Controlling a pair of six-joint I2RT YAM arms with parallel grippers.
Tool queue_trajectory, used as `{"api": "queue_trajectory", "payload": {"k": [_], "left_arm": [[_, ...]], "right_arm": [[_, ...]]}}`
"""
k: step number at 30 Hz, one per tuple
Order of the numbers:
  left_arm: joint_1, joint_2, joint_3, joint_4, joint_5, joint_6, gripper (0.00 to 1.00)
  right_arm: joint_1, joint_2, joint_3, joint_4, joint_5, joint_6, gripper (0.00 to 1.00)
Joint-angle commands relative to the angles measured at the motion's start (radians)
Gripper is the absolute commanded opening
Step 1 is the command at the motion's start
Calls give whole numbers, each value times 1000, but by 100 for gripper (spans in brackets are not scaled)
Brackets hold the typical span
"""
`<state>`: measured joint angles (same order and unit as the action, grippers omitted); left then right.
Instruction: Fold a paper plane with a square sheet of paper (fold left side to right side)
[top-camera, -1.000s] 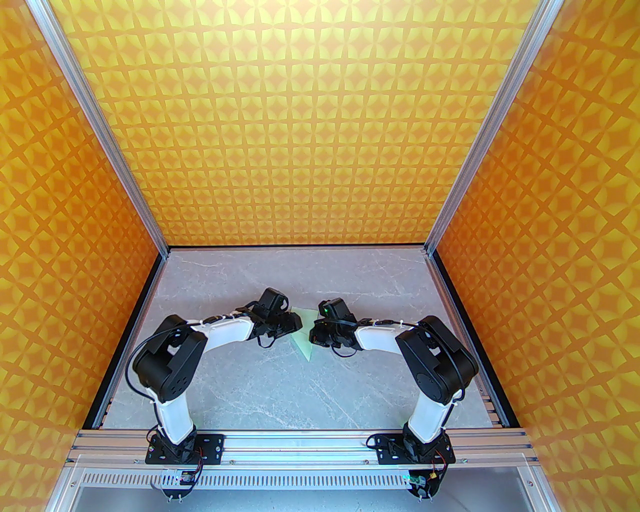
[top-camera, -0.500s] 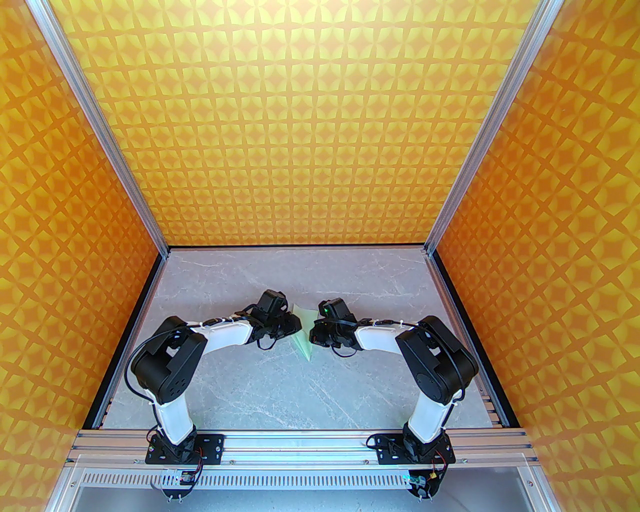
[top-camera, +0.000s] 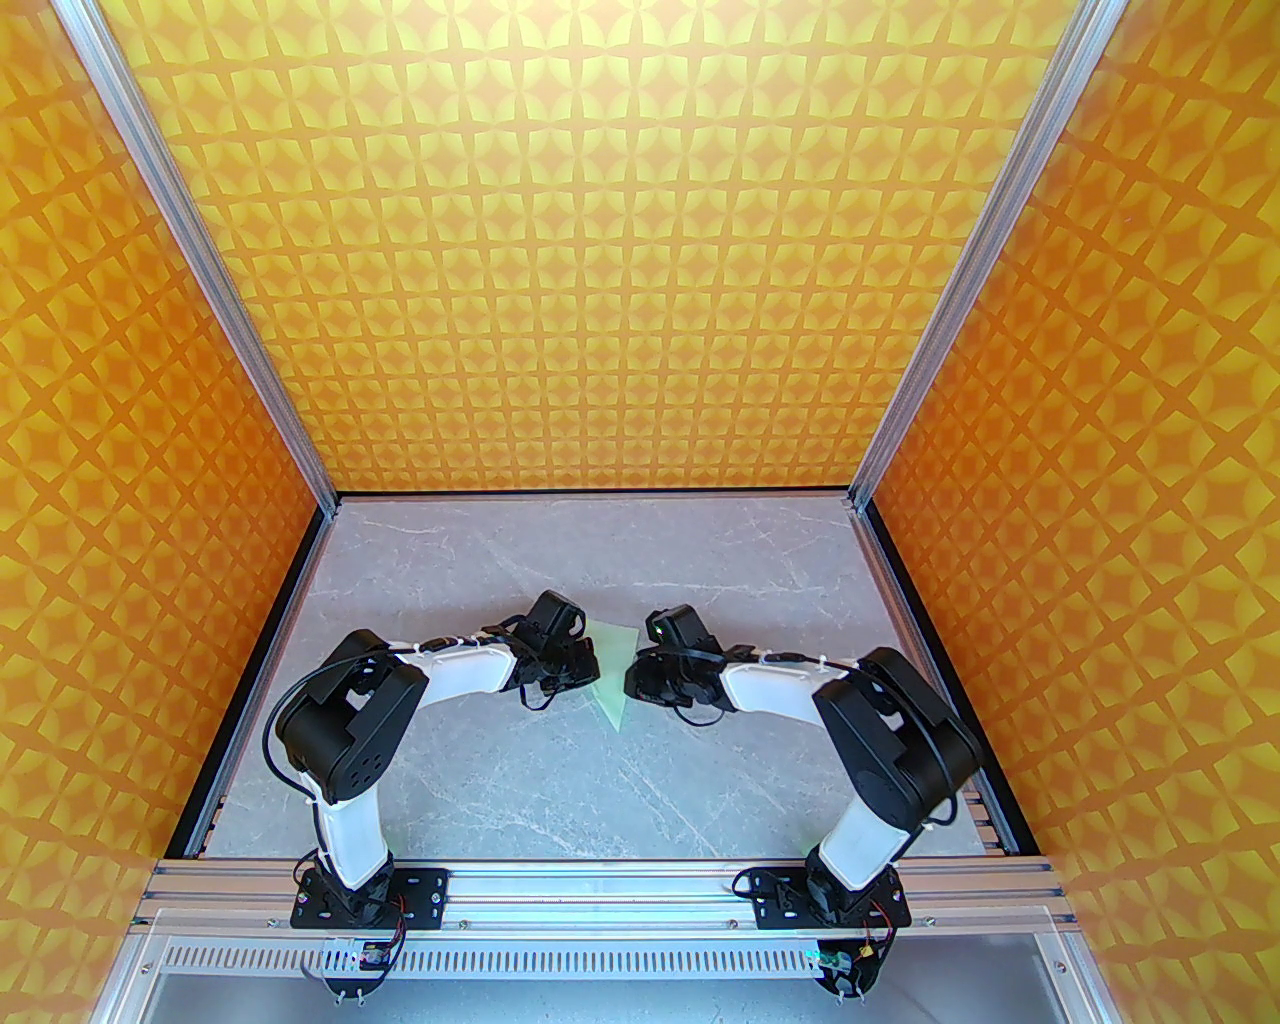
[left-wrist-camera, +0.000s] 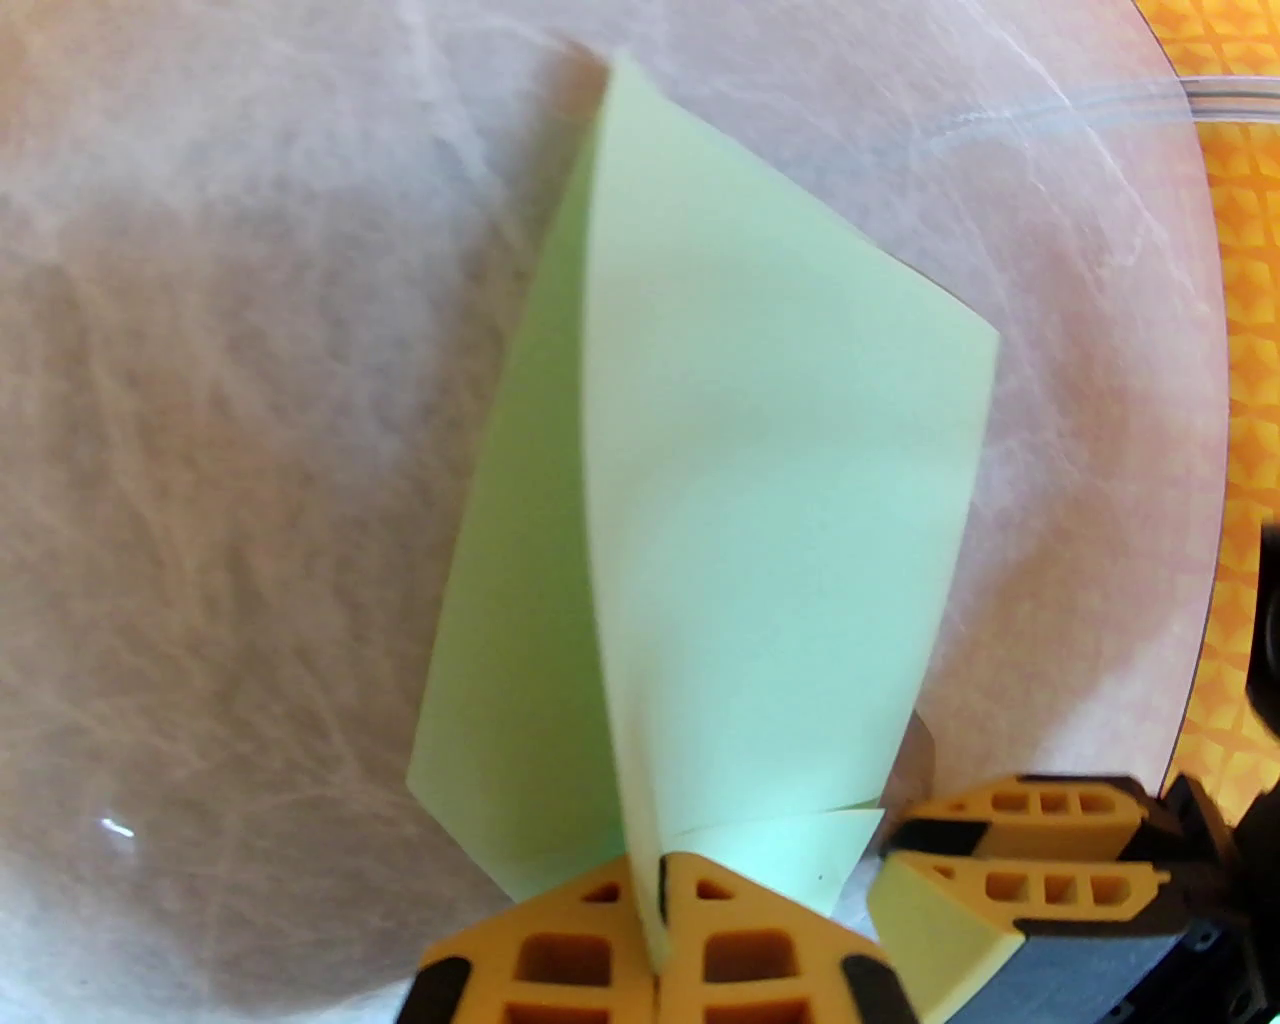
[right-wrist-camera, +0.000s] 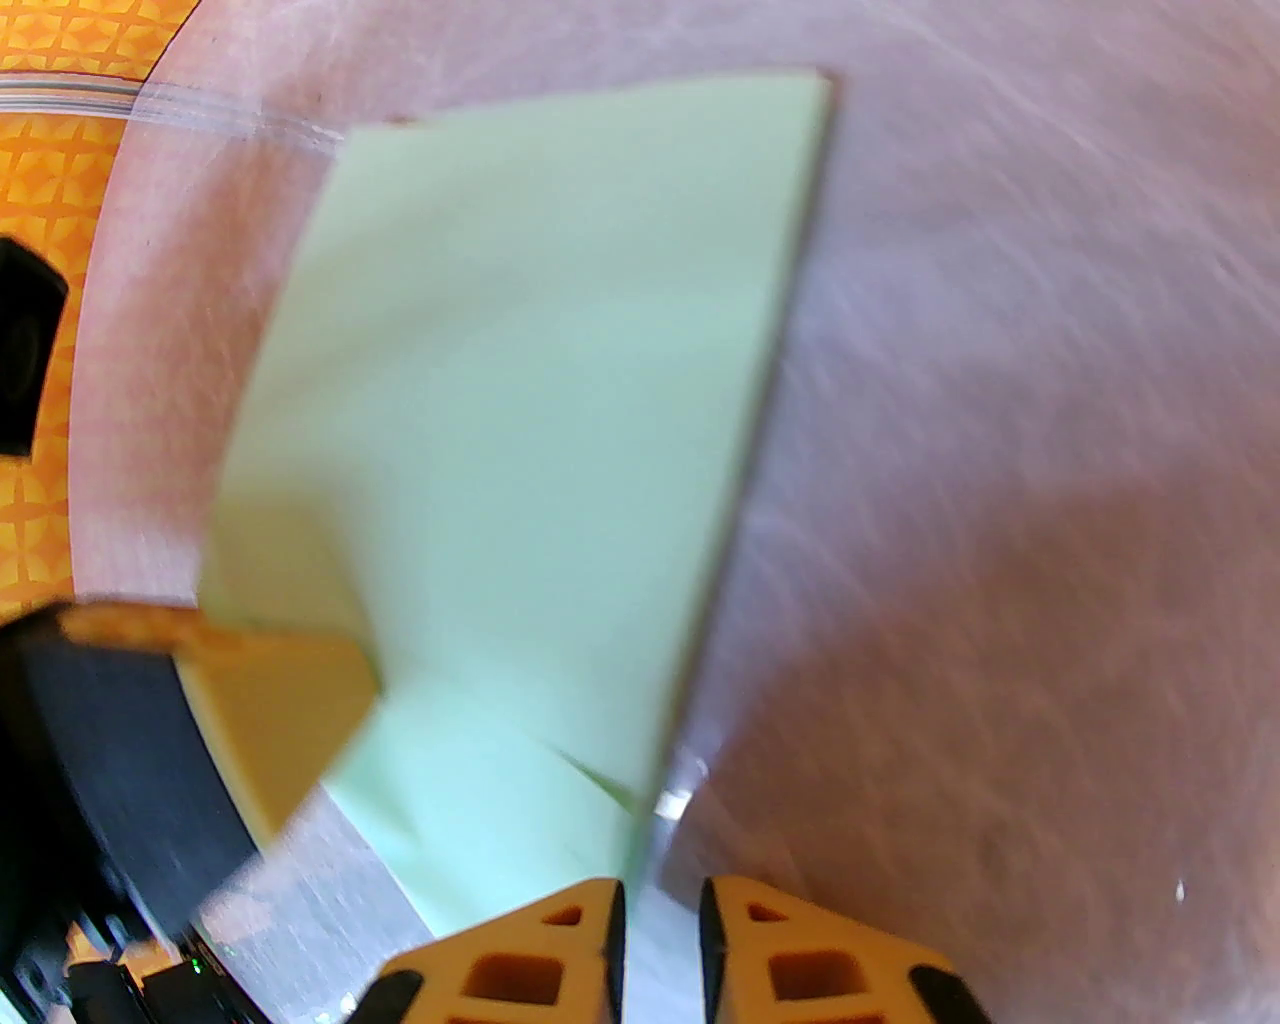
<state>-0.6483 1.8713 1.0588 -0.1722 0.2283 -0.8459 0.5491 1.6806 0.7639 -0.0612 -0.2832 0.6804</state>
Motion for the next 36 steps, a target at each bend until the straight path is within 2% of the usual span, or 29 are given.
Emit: {"api": "queue_trajectory", "payload": {"k": [1,9,21,23,26,27,29,32,36], "left_arm": [[-4,10,43,-65,-43,25,6],[-4,11,62,-82,-43,22,6],[-4,18,69,-88,-35,21,6],[-4,17,67,-83,-27,18,9],[-4,8,51,-66,-8,9,21],[-32,2,48,-66,-5,4,26],[-37,-13,34,-57,-1,2,26],[-41,-24,20,-59,-1,-6,24],[-45,-13,10,-56,-3,-15,3]], "right_arm": [[7,-30,-42,23,-30,18,20],[62,-56,-62,111,-78,15,11],[84,55,-3,127,-105,8,7],[84,57,3,108,-90,6,7],[84,65,8,73,-66,2,6],[84,70,9,65,-63,2,6],[84,74,5,64,-61,5,5],[84,72,-2,67,-56,10,5],[84,58,5,69,-70,10,5]]}}
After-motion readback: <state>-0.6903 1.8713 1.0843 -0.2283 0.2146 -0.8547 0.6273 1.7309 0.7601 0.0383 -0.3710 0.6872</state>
